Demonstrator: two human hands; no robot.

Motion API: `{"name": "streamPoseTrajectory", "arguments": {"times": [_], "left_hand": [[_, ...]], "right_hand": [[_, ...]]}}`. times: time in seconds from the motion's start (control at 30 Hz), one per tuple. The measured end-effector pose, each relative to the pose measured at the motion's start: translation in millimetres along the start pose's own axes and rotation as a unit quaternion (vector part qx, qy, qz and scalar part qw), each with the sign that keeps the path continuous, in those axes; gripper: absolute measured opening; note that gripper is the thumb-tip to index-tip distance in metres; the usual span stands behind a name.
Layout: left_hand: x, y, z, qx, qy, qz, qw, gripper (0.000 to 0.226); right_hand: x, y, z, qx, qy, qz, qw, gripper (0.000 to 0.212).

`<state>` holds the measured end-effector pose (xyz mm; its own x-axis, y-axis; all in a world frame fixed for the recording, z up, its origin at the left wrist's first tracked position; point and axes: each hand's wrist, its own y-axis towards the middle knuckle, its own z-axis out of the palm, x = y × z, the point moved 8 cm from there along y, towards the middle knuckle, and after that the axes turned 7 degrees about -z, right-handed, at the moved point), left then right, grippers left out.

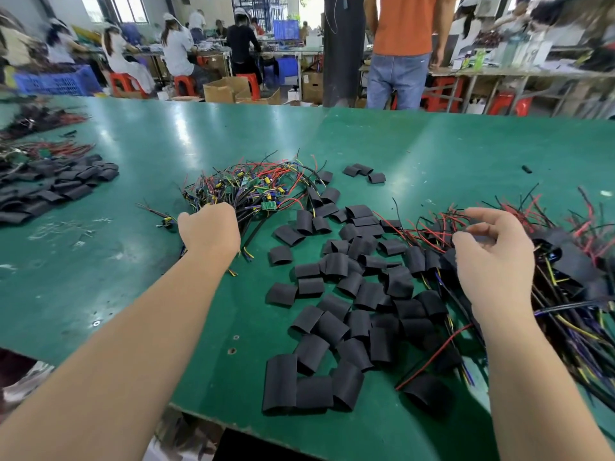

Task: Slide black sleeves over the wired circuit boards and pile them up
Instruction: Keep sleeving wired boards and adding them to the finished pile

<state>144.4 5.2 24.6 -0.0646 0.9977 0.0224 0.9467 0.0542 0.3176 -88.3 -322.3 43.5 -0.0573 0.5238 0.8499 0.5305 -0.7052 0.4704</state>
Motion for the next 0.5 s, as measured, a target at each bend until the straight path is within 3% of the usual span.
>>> {"name": "streamPoseTrajectory", "arguments": {"times": [0.17, 0.23, 0.3, 0.4, 0.5], "left_hand": [[17.1, 2.8, 5.2, 0.085, -0.158, -0.079, 0.981, 0.015], [24.6, 4.6, 6.3, 0.122, -0.300, -0.123, 0.938, 0.018], [23.2, -2.1, -4.1, 0.136, -0.450, -0.128, 0.873, 0.015], [15.1, -30.2, -29.3, 0.153, -0.523, -0.047, 0.837, 0.015], [-1.7, -69.6, -43.6, 0.247, -0.512, 0.106, 0.816, 0.014]], "right_hand": [[3.5, -2.8, 3.2, 0.010, 0.014, 0.001, 1.000, 0.028], [2.3, -3.7, 3.8, 0.005, 0.051, 0.017, 0.999, 0.031], [1.8, -6.4, 5.9, -0.002, 0.119, 0.038, 0.992, 0.033], [5.8, -14.1, 18.3, 0.031, 0.244, 0.093, 0.965, 0.028], [9.4, -36.5, 49.6, 0.133, 0.371, 0.219, 0.892, 0.019]]}}
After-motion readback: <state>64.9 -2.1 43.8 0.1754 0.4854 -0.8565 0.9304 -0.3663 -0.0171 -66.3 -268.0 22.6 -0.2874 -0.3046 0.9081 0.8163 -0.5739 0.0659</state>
